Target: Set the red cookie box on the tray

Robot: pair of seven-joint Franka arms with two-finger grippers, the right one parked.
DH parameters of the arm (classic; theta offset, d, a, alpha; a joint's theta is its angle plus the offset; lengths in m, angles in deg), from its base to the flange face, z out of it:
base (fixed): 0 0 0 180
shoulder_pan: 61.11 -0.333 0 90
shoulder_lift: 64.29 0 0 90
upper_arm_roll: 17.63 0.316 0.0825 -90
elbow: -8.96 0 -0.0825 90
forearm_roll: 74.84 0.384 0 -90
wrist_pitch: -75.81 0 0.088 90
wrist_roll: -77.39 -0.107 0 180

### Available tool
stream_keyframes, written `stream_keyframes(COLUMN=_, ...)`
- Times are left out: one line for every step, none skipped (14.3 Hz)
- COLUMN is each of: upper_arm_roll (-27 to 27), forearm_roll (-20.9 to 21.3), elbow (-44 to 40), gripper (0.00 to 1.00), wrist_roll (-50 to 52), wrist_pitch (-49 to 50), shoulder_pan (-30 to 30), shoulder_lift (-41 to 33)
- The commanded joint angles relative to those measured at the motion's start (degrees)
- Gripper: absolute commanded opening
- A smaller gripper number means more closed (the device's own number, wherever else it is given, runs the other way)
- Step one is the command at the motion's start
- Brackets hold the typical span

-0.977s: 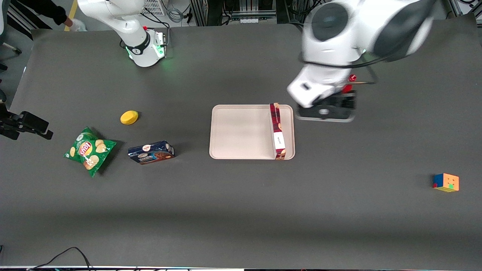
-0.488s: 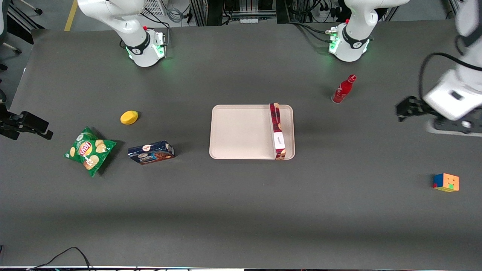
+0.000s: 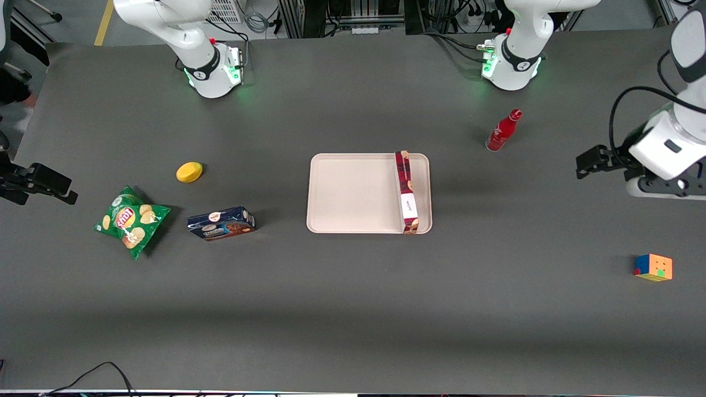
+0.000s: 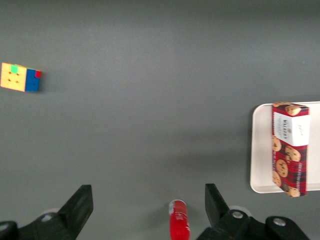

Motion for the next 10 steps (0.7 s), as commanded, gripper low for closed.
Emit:
stream_keyframes(upper_arm_roll=0.3, forearm_roll=-0.7, elbow=1.4, gripper=1.00, wrist_roll=2.2, wrist_pitch=1.9, shoulder_pan=0.9, shoulder_lift=-3.3)
stream_keyframes(upper_arm_roll=0.4, forearm_roll=-0.6, elbow=1.0, gripper=1.00, wrist_roll=2.1, wrist_pitch=3.2, shoulder_pan=0.9, shoulder_lift=-3.8)
stream_keyframes(upper_arm_roll=0.4, forearm_roll=-0.5, elbow=-0.3, gripper=1.00, wrist_roll=2.0, wrist_pitch=4.4, shoulder_pan=0.9, shoulder_lift=-4.2)
stream_keyframes(upper_arm_roll=0.4, forearm_roll=-0.4, elbow=-1.7, gripper=1.00, wrist_roll=1.9, wrist_pitch=5.3, shoulder_pan=1.0, shoulder_lift=-3.9)
stream_keyframes(upper_arm_roll=0.7, forearm_roll=-0.4, elbow=-2.5, gripper=1.00, wrist_roll=1.8, wrist_pitch=5.3, shoulder_pan=0.9, shoulder_lift=-3.5)
stream_keyframes(upper_arm_roll=0.8, forearm_roll=-0.4, elbow=-2.6, gripper=1.00, wrist_roll=1.8, wrist_pitch=5.0, shoulder_pan=0.9, shoulder_lift=-3.2)
stream_keyframes(upper_arm_roll=0.8, forearm_roll=-0.4, elbow=-2.7, gripper=1.00, wrist_roll=1.8, wrist_pitch=5.1, shoulder_pan=0.9, shoulder_lift=-3.1)
stream_keyframes(upper_arm_roll=0.9, forearm_roll=-0.3, elbow=-2.8, gripper=1.00, wrist_roll=1.8, wrist_pitch=4.9, shoulder_pan=0.8, shoulder_lift=-3.0)
stream_keyframes(upper_arm_roll=0.9, forearm_roll=0.1, elbow=-2.9, gripper=1.00, wrist_roll=1.8, wrist_pitch=4.8, shoulder_pan=0.8, shoulder_lift=-2.8)
stream_keyframes(upper_arm_roll=0.8, forearm_roll=1.3, elbow=-2.9, gripper=1.00, wrist_roll=1.8, wrist_pitch=4.8, shoulder_pan=0.9, shoulder_lift=-2.7)
